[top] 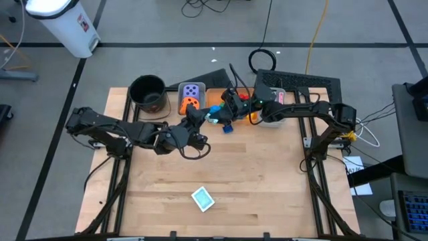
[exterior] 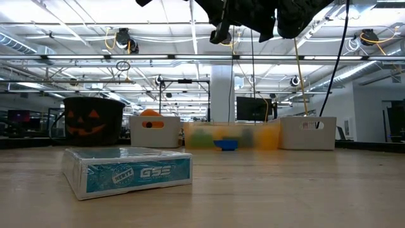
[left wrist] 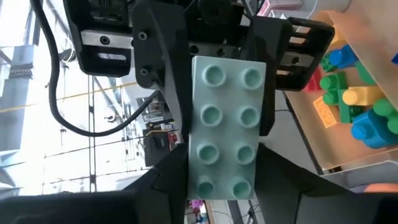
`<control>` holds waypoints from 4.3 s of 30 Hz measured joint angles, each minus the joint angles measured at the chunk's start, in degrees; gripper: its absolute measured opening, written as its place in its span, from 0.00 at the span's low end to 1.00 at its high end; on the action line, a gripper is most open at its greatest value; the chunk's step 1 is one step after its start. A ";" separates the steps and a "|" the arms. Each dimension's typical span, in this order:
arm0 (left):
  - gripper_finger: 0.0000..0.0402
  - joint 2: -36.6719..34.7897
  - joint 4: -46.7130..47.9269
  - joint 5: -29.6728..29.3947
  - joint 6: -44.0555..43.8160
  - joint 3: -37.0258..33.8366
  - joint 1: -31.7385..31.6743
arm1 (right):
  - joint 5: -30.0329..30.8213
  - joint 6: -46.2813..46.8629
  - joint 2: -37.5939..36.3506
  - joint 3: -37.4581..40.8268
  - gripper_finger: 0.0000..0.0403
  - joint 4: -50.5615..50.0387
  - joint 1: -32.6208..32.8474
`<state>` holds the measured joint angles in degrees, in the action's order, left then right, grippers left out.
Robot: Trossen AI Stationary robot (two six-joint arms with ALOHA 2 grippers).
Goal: Pick & Place Toys
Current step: Put the light blue game piece into the orange bin, then put the dark blue game piece into the orange bin
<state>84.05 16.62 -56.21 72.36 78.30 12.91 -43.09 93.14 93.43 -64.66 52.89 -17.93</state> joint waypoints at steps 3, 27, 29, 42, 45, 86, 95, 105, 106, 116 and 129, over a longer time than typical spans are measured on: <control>0.36 0.00 -0.04 -0.02 0.17 0.00 -0.01 | 0.15 -0.20 0.00 0.00 0.33 0.01 0.00; 0.35 -0.22 -0.18 -2.62 -8.30 0.00 -1.76 | -0.69 -1.00 -0.11 0.00 0.66 0.43 -3.34; 0.35 -0.45 -0.18 -1.92 -10.49 0.00 -2.10 | -0.74 -1.01 -0.16 0.15 0.67 0.52 -4.47; 0.35 -2.29 3.93 23.79 -32.05 -0.04 -11.82 | -3.37 -9.19 -9.65 12.71 0.65 0.29 -14.38; 0.35 -1.49 6.20 34.24 -38.20 -0.04 -17.20 | -1.38 -14.79 -13.55 16.08 0.64 0.43 -15.49; 0.42 41.68 28.36 63.79 -50.64 30.32 -46.14 | 9.97 -52.06 -22.91 19.56 0.64 -26.72 -21.42; 0.36 43.93 28.23 63.75 -50.66 30.32 -45.91 | 10.01 -52.01 -22.93 19.56 0.64 -28.50 -21.42; 0.43 45.31 28.58 62.46 -51.54 30.23 -45.99 | 10.03 -52.06 -22.93 19.56 0.64 -29.26 -21.38; 0.41 45.33 27.94 61.91 -51.56 30.23 -45.89 | 10.03 -52.06 -22.93 19.56 0.64 -29.34 -21.38; 0.37 44.58 28.88 60.05 -55.28 32.00 -45.75 | 10.03 -52.05 -22.93 19.56 0.64 -29.56 -21.35; 0.60 33.69 44.89 79.11 -61.31 44.27 -44.46 | 9.99 -49.03 -22.93 19.56 0.64 -28.76 -20.88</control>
<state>117.75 61.52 22.90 11.05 122.57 -31.55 -33.10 44.11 70.50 -45.10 24.13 -38.81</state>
